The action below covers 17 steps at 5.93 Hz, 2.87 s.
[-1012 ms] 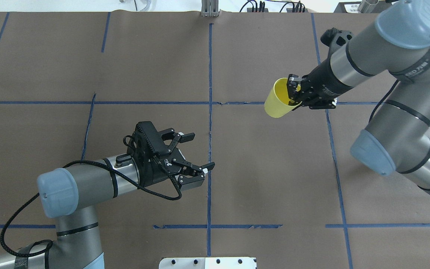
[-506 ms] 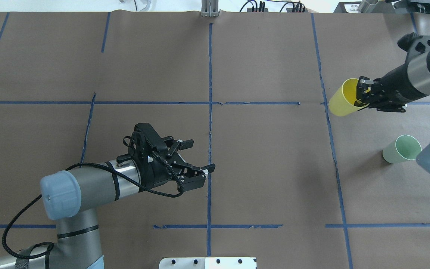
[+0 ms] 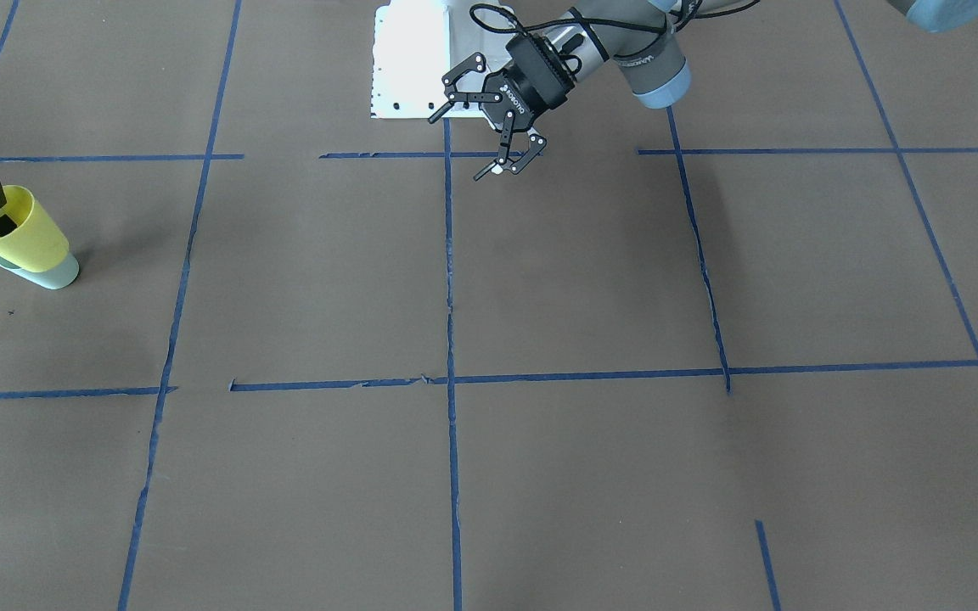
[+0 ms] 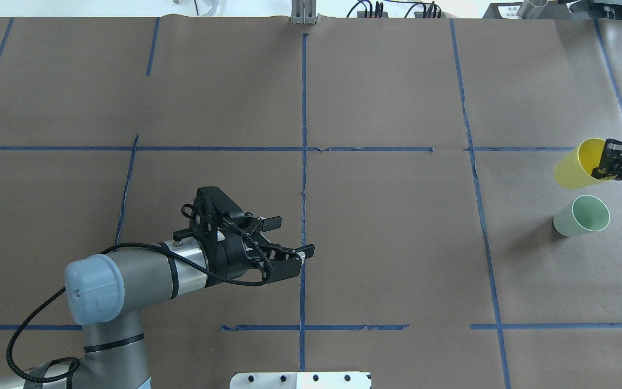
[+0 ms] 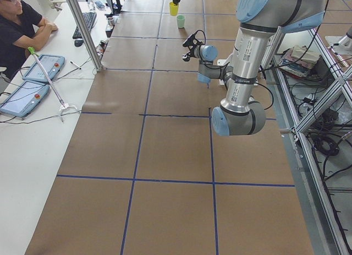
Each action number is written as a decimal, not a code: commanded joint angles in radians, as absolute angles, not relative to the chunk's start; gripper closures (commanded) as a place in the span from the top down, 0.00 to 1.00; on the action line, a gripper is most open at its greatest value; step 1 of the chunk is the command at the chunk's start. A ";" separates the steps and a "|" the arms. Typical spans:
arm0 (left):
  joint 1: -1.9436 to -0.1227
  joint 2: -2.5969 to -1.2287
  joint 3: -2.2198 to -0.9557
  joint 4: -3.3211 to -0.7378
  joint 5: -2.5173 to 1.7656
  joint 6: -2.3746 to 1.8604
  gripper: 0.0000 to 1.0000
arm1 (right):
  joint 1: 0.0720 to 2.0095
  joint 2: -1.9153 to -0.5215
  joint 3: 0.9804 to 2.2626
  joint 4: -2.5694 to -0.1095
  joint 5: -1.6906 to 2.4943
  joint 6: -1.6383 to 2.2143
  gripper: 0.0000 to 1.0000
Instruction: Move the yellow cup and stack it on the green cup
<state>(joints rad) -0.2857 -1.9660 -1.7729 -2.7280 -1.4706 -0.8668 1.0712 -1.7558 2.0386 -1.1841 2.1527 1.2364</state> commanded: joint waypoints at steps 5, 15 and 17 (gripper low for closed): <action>-0.268 -1.967 -1.766 -2.720 -1.471 -0.911 1.00 | 1.060 -1.825 1.942 -1.092 2.160 1.195 0.00; -0.319 -1.999 -1.804 -2.345 -1.572 -0.971 1.00 | 1.031 -1.864 2.015 -1.071 2.166 1.200 1.00; -0.479 -1.991 -1.804 -2.027 -1.806 -1.005 1.00 | 1.064 -1.864 2.083 -1.072 2.169 1.193 1.00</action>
<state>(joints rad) -0.4024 -1.9936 -1.8034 -2.1893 -1.6912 -0.9973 1.0445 -1.8643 2.0551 -1.0711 2.1657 1.1968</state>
